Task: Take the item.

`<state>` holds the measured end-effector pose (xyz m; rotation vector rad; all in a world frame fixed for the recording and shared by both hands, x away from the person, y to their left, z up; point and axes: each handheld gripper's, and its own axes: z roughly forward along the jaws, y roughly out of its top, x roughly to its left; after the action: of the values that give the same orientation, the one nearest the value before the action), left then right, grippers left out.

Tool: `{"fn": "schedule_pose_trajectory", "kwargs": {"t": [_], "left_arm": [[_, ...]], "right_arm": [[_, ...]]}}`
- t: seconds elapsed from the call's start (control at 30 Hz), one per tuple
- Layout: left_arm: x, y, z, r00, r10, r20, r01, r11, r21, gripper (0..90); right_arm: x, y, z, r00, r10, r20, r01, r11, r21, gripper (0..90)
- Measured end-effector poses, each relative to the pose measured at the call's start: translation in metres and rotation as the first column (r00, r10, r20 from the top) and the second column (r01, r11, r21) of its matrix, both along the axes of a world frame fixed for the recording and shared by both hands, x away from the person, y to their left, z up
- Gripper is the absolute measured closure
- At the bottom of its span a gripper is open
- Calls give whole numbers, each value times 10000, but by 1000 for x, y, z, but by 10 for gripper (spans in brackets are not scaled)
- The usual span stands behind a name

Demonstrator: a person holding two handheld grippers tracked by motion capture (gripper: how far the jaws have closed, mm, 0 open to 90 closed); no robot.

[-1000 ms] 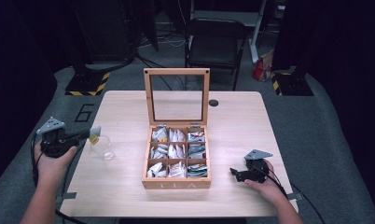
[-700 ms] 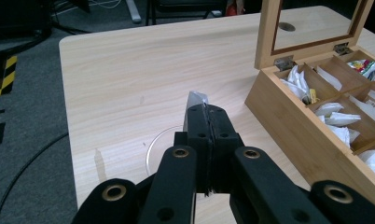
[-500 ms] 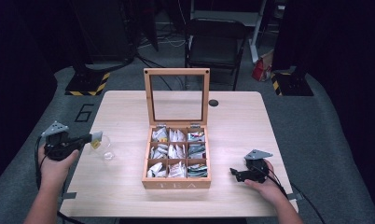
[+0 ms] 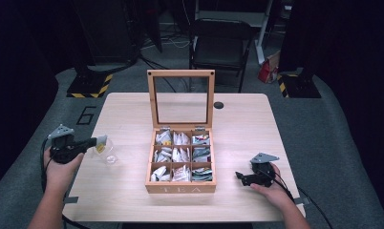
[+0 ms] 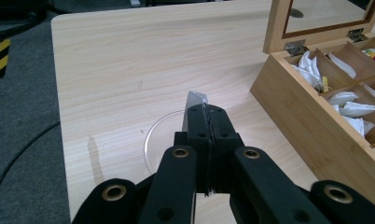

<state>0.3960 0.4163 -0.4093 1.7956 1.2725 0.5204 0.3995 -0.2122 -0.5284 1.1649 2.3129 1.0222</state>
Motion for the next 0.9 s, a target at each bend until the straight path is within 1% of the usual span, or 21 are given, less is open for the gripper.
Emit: {"fn": "schedule_pose_trajectory", "kwargs": {"t": [0.07,0.13,0.27,0.37,0.43,0.47,0.5,0.53,0.57,0.67,0.77,0.8,0.83,0.9], "left_arm": [[0,0,-1,9998,-40,-170,40,10000,13,894],[0,0,-4,9999,-35,-157,36,10000,25,894],[-2,1,-5,9996,-46,-268,47,10000,31,894],[-3,3,-5,9998,-34,-204,36,10000,70,894],[-4,4,-5,9996,-34,-264,37,9999,104,894],[-4,4,-6,9998,0,-211,2,9999,101,894],[-4,5,-6,9996,-9,-286,12,10000,99,894],[-4,5,-8,9997,49,-224,-47,10000,60,894],[-4,5,-8,9994,-6,-356,9,10000,78,894],[-4,4,-11,9989,-8,-463,13,9999,108,894],[-2,4,-13,9989,-12,-478,17,9999,108,893],[-2,3,-15,9989,59,-457,-59,10000,14,893],[-1,4,-14,9987,4,-519,-1,10000,50,893],[0,3,-15,9987,-9,-501,11,10000,53,893]], "right_arm": [[0,0,0,10000,-1,1,1,10000,-2,129],[0,0,0,10000,1,1,-1,10000,-3,129],[0,0,0,10000,-2,-3,2,10000,0,129],[0,0,0,10000,0,0,0,10000,-2,129],[0,0,0,10000,-1,-1,1,10000,-1,129],[0,0,0,10000,1,2,-1,10000,0,129],[0,0,0,10000,-1,-2,1,10000,-1,129],[0,0,0,10000,-2,-4,2,10000,-1,129],[0,0,0,10000,0,-4,0,10000,-1,129],[0,0,0,10000,-2,-3,2,10000,-3,129],[0,0,0,10000,0,-2,0,10000,-3,129],[0,0,0,10000,0,-2,0,10000,-2,129],[0,0,0,10000,-3,-3,3,10000,-2,129],[0,0,0,10000,1,-2,-1,10000,-1,129]]}}
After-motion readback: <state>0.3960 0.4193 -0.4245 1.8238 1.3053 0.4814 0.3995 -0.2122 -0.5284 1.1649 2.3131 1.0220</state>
